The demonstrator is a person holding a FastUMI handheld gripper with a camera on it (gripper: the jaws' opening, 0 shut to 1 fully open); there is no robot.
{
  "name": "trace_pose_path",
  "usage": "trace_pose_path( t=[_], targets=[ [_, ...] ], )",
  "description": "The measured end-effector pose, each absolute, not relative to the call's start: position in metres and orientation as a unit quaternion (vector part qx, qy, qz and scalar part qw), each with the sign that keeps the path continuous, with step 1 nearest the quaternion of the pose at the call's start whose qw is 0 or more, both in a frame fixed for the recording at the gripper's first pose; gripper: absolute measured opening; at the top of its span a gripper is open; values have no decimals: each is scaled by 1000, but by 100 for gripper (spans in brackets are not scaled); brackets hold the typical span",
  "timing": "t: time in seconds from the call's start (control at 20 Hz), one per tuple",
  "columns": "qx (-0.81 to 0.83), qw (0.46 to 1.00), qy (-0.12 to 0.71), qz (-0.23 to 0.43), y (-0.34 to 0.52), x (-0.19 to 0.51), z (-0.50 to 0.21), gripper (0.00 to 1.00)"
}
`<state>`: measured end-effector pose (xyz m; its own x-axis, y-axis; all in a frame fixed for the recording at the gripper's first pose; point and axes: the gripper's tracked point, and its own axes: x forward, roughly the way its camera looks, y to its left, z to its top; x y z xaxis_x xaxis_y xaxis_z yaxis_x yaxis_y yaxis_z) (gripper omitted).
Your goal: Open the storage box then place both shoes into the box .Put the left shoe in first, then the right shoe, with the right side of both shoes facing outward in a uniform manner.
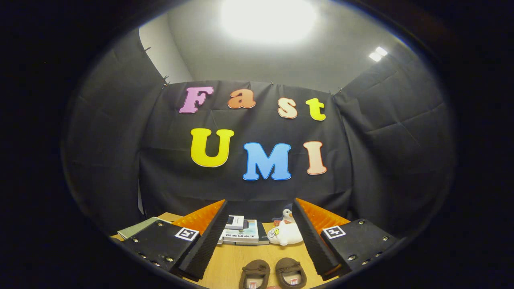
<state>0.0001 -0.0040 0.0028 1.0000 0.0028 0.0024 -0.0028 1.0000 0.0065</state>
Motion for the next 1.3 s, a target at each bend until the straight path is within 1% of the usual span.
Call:
trace_pose_path(
  t=[0.35,0.5,0.7,0.9,1.1,1.15,1.3],
  targets=[
    [36,998,21,43,12,8,-11,96],
    [73,995,45,60,20,13,-24,97],
    [146,980,98,90,37,14,-51,97],
    [239,951,151,124,61,15,-78,97],
    [340,903,216,151,81,14,-106,97],
    [359,891,230,158,87,14,-111,95],
    [395,863,268,167,102,12,-133,95]
  ],
)
